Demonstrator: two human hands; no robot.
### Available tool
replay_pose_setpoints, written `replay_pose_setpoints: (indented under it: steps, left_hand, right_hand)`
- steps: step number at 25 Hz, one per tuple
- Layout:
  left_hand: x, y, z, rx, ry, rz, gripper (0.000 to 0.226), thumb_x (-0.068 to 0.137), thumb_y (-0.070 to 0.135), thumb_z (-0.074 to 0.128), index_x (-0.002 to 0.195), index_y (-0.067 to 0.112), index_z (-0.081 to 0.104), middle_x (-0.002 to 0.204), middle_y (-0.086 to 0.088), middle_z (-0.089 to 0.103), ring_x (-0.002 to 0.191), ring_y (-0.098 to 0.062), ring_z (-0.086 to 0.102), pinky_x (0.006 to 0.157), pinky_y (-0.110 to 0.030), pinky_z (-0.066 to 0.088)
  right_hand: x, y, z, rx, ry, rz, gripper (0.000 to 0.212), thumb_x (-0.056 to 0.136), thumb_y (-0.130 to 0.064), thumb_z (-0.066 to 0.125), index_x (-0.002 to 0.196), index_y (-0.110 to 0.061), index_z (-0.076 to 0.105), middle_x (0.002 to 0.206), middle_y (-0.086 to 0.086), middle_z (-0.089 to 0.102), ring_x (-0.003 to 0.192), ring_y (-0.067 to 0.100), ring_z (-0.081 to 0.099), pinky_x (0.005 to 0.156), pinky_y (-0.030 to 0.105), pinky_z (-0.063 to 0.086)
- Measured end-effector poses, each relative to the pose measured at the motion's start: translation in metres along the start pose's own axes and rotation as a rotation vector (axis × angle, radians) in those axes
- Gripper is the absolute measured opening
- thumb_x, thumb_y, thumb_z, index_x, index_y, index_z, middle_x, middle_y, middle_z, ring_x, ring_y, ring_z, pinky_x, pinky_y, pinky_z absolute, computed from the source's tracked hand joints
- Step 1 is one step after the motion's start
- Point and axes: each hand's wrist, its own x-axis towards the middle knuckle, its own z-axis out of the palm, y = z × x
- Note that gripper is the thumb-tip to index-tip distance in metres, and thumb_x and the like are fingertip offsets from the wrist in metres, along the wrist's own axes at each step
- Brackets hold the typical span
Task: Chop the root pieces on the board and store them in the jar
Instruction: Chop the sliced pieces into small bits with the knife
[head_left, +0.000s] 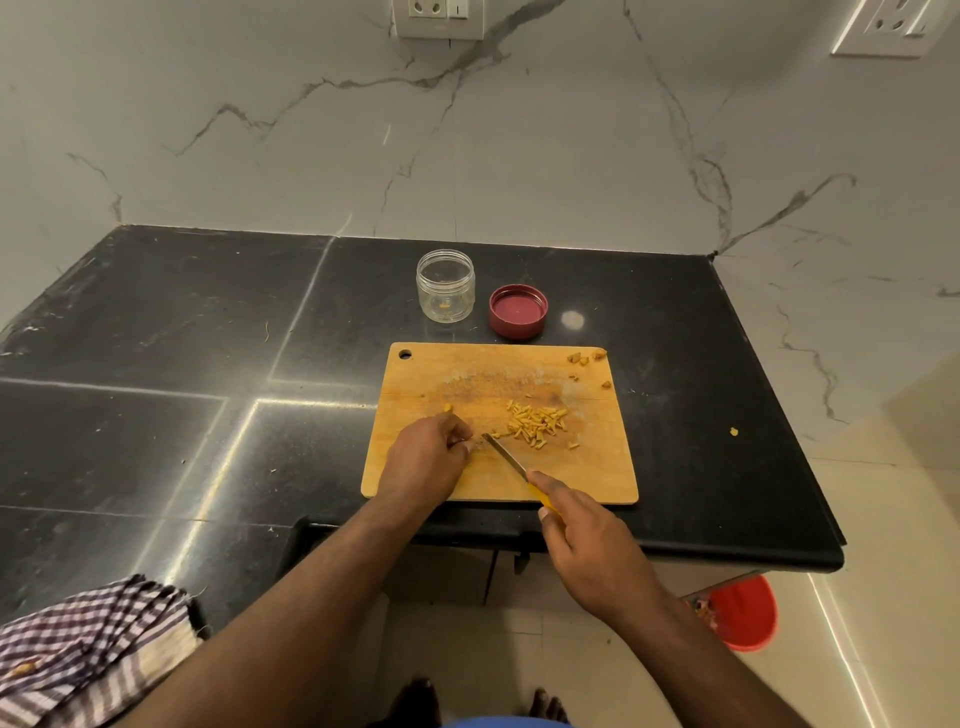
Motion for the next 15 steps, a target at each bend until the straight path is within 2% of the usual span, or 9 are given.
replay_pose_setpoints:
  steps: [2,5,9,13,15]
  left_hand:
    - [0.000,-0.005,0.000,0.016,-0.006,0.002,0.021,0.094,0.026,0.069,0.114,0.023,0.072,0.105,0.006,0.069,0.099,-0.013,0.062,0.087,-0.033,0.054]
    - [0.000,-0.007,0.001,0.034,0.000,0.021,0.024,0.092,0.021,0.071,0.116,0.020,0.074,0.109,0.004,0.072,0.099,-0.012,0.063,0.089,-0.033,0.054]
    - [0.002,-0.002,0.005,0.055,0.010,0.058,0.022,0.091,0.025,0.071,0.113,0.022,0.075,0.108,0.004,0.072,0.097,-0.012,0.063,0.085,-0.031,0.054]
    - [0.004,0.000,0.007,0.068,0.007,0.072,0.026,0.090,0.024,0.072,0.116,0.021,0.075,0.110,0.003,0.071,0.099,-0.012,0.063,0.087,-0.031,0.054]
    - [0.004,-0.001,0.007,0.059,0.001,0.073,0.026,0.090,0.025,0.072,0.116,0.021,0.074,0.111,0.003,0.070,0.099,-0.011,0.062,0.087,-0.030,0.053]
  right_hand:
    - [0.000,0.004,-0.004,-0.008,0.048,0.037,0.046,0.103,-0.030,0.041,0.148,-0.040,0.034,0.121,-0.007,0.058,0.097,0.009,0.056,0.083,0.033,0.050]
    - [-0.002,0.005,-0.010,0.048,0.114,0.059,0.046,0.103,-0.028,0.043,0.148,-0.035,0.037,0.131,-0.009,0.056,0.106,0.004,0.052,0.087,0.023,0.045]
    - [-0.004,-0.006,-0.010,0.056,0.069,0.044,0.046,0.103,-0.029,0.042,0.149,-0.036,0.035,0.136,-0.008,0.054,0.103,-0.003,0.044,0.086,0.018,0.039]
    - [-0.006,-0.012,-0.010,0.060,0.043,0.059,0.049,0.104,-0.031,0.039,0.152,-0.034,0.028,0.140,-0.006,0.052,0.114,0.007,0.051,0.094,0.026,0.045]
    - [-0.008,-0.013,-0.012,0.057,0.031,0.071,0.050,0.104,-0.032,0.037,0.153,-0.035,0.024,0.138,-0.005,0.053,0.108,0.007,0.051,0.093,0.030,0.047]
